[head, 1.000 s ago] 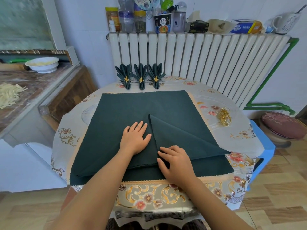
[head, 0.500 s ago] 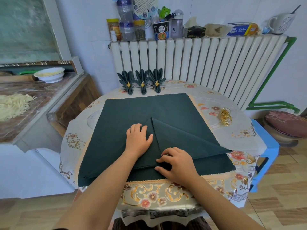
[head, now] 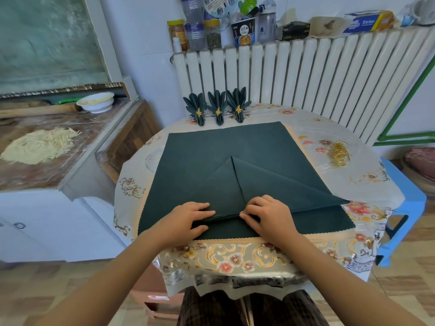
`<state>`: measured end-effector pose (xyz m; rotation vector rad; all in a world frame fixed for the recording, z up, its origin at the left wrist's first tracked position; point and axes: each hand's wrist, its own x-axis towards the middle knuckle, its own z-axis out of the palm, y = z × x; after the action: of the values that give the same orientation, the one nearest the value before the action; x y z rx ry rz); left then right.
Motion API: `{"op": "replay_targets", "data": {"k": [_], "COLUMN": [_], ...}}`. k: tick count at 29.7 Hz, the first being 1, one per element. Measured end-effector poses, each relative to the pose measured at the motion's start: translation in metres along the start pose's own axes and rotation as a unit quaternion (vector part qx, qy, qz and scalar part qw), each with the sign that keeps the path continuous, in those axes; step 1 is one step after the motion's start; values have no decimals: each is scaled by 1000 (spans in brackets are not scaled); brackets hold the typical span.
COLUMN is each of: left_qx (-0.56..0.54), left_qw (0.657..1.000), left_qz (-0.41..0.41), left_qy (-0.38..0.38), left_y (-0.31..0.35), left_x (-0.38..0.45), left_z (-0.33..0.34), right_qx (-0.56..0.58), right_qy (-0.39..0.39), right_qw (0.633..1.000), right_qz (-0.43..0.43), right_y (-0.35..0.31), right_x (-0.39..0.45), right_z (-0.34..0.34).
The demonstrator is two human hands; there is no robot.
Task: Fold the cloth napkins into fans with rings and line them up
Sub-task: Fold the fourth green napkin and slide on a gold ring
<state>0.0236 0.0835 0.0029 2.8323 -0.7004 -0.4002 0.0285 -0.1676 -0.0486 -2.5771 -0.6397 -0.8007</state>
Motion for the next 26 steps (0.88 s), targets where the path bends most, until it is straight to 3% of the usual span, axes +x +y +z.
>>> {"op": "replay_targets", "data": {"k": [8,14,17,21,26], "left_qx": [-18,6,-106,-340,-390], "left_qw": [997,994,988,916,868], "left_qz": [-59,-98,-108,-139,-194], "left_qy": [-38,-48,42,163,238], "left_y": [-12,-33,-48,-43,-29], "left_x": [3,15,30,70,131], "left_z": [-25,-84,-109,-108,-77], "right_qx": [11,19,17,14,5], "right_qy": [3,-1,-6,-8,-10], "right_qw": [1000,1000,1000,1000,999], "right_qz": [10,17,21,27,46], "right_y": [-1,-1,-2,-3,-1], "right_x": [1,0,0,-2,-2], "right_z": [-2,-3,-3,-3,1]}}
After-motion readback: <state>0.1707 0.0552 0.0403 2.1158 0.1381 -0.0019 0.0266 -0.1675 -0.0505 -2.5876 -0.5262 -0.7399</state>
